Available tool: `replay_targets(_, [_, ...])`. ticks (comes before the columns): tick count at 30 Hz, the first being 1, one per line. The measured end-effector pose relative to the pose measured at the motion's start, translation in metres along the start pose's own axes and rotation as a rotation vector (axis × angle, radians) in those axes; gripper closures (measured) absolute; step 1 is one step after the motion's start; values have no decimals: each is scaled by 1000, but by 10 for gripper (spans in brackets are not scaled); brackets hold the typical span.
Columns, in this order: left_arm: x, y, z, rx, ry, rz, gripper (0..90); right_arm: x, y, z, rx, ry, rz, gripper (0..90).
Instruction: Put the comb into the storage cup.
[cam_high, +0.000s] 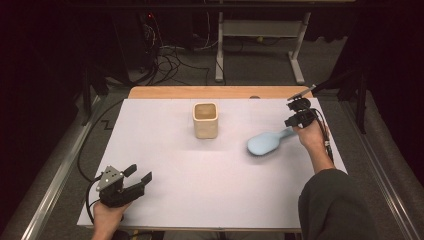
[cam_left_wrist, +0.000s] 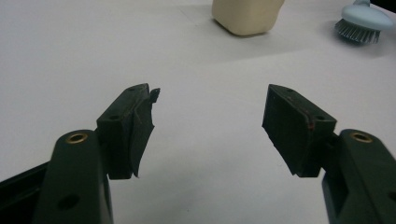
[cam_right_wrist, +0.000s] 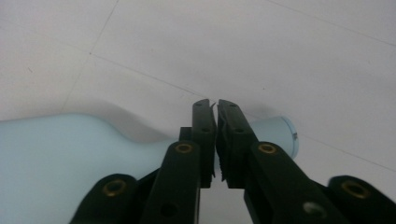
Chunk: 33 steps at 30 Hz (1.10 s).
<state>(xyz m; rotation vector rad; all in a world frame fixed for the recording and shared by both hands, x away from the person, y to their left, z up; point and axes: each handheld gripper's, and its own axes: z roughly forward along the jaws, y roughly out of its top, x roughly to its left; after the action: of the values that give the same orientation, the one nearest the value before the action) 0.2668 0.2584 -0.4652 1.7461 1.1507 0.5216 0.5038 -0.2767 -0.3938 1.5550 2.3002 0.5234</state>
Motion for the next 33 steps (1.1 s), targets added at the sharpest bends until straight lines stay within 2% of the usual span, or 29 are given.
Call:
replay_targets(7, [0, 0, 0, -2, -2, 2, 338, 6, 4, 11, 30, -21, -18, 900])
replay_targets(15, [1, 0, -1, -10, 1, -5, 333, 3, 6, 22, 53, -25, 18, 900])
replay_targets(33, [1, 0, -1, -17, 1, -1, 330, 4, 4, 25, 132, -24, 18, 900])
